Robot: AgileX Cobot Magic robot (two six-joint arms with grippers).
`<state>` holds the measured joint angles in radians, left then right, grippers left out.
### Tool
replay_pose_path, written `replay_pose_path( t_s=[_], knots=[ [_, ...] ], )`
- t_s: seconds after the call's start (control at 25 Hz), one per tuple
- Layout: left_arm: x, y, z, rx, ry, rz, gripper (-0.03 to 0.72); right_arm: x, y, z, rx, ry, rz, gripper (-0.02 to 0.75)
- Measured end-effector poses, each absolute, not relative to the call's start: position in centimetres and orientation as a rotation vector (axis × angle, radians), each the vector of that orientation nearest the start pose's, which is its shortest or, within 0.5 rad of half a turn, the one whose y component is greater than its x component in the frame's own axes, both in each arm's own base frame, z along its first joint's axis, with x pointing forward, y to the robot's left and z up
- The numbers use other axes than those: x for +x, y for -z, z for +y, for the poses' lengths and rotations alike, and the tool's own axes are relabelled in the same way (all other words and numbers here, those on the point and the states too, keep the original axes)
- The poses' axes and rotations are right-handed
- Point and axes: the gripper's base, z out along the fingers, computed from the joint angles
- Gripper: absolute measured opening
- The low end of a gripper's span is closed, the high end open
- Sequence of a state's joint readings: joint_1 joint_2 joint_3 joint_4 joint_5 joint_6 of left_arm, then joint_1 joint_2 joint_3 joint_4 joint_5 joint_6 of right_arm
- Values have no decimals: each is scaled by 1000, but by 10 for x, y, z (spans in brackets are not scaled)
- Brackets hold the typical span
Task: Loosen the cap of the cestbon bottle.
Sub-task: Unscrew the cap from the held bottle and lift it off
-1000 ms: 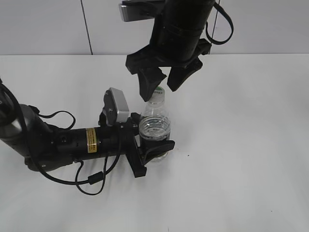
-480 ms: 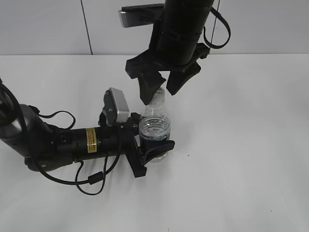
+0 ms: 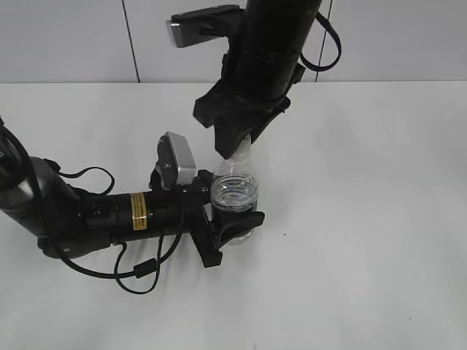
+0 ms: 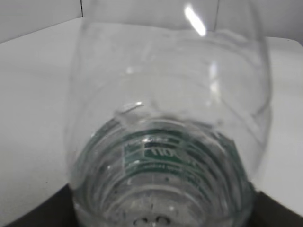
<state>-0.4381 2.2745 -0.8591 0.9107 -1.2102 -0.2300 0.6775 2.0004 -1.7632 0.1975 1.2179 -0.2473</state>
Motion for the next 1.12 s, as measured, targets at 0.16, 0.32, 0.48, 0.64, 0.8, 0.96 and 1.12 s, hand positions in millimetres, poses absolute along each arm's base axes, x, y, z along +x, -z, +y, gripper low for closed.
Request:
replay_pose_path(
  t_s=[0.16, 0.32, 0.48, 0.64, 0.8, 0.96, 1.12],
  knots=[
    [290, -56, -210, 1108, 942, 1519, 401, 319, -260, 278, -1510, -318, 2529, 302],
    [290, -56, -210, 1111, 940, 1516, 401, 318, -260, 278, -1835, -281, 2274, 302],
    [290, -56, -210, 1112, 939, 1516, 401, 318, -261, 278, -2179, -223, 1909, 301],
    [290, -56, -210, 1112, 939, 1515, 401, 318, -261, 278, -2409, -172, 1579, 301],
    [291, -57, -210, 1108, 940, 1511, 401, 316, -266, 277, -2508, -130, 1387, 300],
    [290, -60, -211, 1092, 959, 1478, 401, 313, -277, 274, -2525, -101, 1317, 299],
    [291, -64, -212, 1080, 973, 1446, 401, 310, -286, 271, -2523, -84, 1285, 299]
  ],
)
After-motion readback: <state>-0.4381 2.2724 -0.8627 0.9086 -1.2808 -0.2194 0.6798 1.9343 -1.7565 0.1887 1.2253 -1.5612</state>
